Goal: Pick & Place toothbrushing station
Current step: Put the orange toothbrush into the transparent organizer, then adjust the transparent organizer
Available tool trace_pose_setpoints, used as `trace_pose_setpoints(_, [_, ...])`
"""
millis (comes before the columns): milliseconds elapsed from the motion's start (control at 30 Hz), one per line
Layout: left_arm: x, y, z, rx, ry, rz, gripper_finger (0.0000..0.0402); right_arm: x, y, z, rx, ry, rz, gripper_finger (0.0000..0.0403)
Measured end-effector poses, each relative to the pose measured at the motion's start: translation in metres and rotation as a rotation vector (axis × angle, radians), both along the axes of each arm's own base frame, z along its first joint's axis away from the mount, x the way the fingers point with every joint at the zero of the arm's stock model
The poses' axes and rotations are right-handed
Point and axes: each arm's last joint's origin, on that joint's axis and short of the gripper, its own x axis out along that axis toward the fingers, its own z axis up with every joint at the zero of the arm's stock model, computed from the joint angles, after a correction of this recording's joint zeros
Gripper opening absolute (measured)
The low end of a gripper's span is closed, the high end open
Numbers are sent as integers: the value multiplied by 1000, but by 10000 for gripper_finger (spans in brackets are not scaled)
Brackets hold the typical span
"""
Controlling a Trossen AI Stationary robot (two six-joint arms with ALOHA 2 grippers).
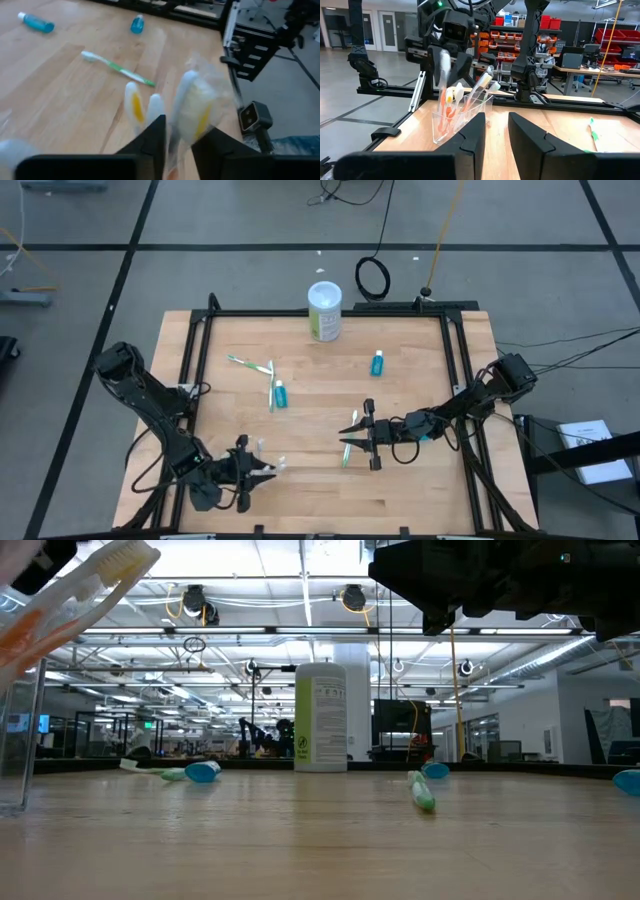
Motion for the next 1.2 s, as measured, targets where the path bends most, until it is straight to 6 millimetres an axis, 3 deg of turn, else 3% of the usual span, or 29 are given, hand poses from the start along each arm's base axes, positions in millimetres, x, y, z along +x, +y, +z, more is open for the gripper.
trace_pose_setpoints(333, [5, 8, -4, -30, 48, 36, 210, 0, 0, 0, 0, 0, 0, 75])
trace_pose_setpoints(467, [1, 11, 8, -32, 28, 2, 236, 0, 0, 0, 0, 0, 0, 75])
trace_pose_setpoints(667, [-9, 21, 34, -22, -31, -50, 248, 0, 0, 0, 0, 0, 0, 75])
trace_pose_setpoints(833, [-30, 36, 52, -11, -25, -55, 242, 0, 0, 0, 0, 1, 0, 75])
trace_pose_setpoints(1200, [-83, 95, 43, 76, 244, 225, 241, 0, 0, 0, 0, 1, 0, 75])
